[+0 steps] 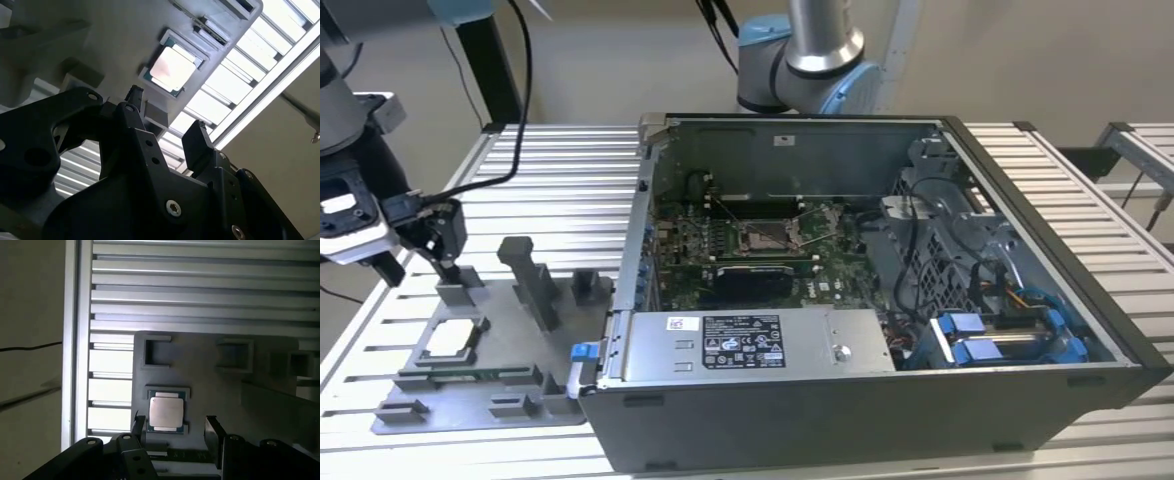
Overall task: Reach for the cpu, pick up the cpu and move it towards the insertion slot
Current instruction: 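Pick up the cpu and move it towards the insertion slot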
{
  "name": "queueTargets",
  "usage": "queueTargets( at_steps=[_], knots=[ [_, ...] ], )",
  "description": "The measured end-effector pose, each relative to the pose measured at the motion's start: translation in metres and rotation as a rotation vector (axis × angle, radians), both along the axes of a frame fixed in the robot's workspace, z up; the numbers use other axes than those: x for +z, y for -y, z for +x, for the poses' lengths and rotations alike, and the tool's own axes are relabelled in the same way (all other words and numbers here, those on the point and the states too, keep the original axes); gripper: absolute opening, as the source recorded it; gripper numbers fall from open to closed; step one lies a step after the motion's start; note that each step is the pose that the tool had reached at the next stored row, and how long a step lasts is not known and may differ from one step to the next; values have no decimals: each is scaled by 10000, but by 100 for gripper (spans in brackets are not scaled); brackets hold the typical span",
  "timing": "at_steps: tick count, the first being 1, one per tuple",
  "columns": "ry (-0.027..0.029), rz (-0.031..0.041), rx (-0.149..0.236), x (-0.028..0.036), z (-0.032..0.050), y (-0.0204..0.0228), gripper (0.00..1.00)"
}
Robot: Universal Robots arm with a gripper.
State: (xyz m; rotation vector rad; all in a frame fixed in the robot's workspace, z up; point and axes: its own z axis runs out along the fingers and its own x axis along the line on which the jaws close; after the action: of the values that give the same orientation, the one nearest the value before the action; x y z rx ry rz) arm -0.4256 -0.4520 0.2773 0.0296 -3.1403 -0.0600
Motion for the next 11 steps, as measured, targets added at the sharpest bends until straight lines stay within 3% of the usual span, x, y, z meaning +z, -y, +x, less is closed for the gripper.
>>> queueTargets(
  at_steps=[11],
  knots=[
    [0,0,0,-96,0,0,100]
  ],
)
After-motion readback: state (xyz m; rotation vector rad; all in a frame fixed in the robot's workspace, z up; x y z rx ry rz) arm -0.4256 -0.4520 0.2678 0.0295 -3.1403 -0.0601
